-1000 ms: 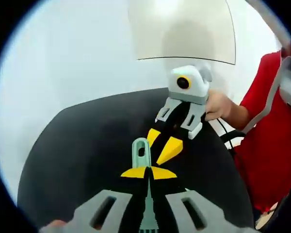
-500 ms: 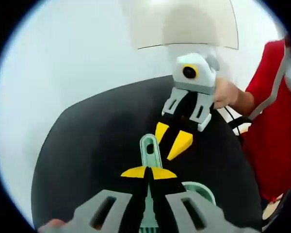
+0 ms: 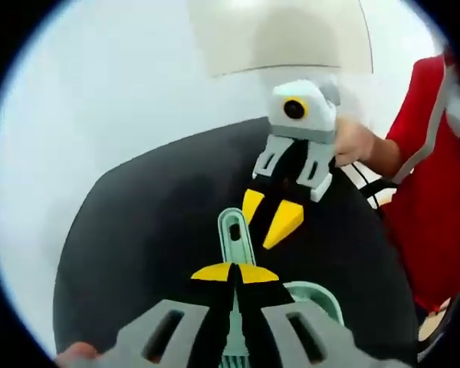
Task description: Pick up the broom and sweep the trash on the tabletop into the dustpan.
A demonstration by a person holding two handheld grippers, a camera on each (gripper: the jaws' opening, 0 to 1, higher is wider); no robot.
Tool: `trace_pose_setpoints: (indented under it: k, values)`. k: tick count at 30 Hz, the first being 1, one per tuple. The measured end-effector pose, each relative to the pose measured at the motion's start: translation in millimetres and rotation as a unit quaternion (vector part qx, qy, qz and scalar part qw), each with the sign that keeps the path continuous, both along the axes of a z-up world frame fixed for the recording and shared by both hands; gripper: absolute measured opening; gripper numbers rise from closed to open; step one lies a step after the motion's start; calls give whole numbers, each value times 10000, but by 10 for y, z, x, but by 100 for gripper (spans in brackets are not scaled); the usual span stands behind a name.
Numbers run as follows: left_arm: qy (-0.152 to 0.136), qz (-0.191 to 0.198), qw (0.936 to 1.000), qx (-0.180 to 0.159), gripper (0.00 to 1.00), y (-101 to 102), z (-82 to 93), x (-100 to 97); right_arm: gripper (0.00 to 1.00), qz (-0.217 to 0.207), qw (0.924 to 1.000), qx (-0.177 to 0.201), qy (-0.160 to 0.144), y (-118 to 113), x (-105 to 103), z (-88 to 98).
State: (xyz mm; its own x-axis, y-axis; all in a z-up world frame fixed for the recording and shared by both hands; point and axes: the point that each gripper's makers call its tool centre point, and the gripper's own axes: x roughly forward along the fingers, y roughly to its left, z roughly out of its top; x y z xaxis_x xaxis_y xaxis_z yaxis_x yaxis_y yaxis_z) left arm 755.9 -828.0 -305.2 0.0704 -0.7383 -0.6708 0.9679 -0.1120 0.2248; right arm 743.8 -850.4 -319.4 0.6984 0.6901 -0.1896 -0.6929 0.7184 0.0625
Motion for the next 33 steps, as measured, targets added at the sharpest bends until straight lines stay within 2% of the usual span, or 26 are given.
trace_pose_setpoints:
  k: [2, 5, 6, 8, 10, 12, 18, 19, 20, 23, 26, 27, 29, 33]
  values:
    - [78, 0, 9999, -69, 0, 21, 45, -48, 14, -8, 10000, 26, 2, -5, -5, -3]
    - [-183, -58, 9994, 281, 0, 76, -73, -20, 15, 4, 10000, 21, -18, 1, -6, 1]
    - [-197, -63, 9996, 216, 0, 62, -63, -15, 14, 8, 10000, -23, 19, 4, -2, -19]
    - [-159, 52, 9993, 322, 0, 78, -105, 42, 15, 43, 10000, -43, -42, 16, -5, -1]
    - [15, 29, 9998, 171, 0, 38, -83, 29, 15, 40, 10000, -74, -30, 12, -1, -16]
    - [14, 22, 9999, 140, 0, 22, -79, 24, 15, 42, 10000, -56, -35, 9, -2, -10]
    - [-402, -91, 9990, 196, 0, -8, -85, 8, 14, 36, 10000, -19, -8, -6, 6, -10]
    - [-477, -161, 9981, 342, 0, 19, -138, -9, 15, 32, 10000, -16, -1, -7, 5, -13]
    - [-730, -163, 9971, 138, 0, -41, -86, 27, 15, 11, 10000, -37, 27, -13, 4, -8]
    - [-780, -84, 9968, 181, 0, -10, -103, 12, 15, 42, 10000, 26, -59, 6, -2, 48]
    - [-585, 25, 9982, 115, 0, 29, -84, 51, 15, 46, 9999, 78, -54, -1, -11, 59]
    - [-432, 118, 9990, 8, 0, 35, -62, 41, 15, 30, 9999, 149, -29, -14, -17, 71]
    - [-309, 270, 9985, -349, 0, 46, 75, 55, 15, 8, 9997, 244, 50, -27, -29, 61]
    - [-313, 535, 9958, -668, 0, 185, 251, 89, 18, -154, 9984, 509, 198, -106, -30, 53]
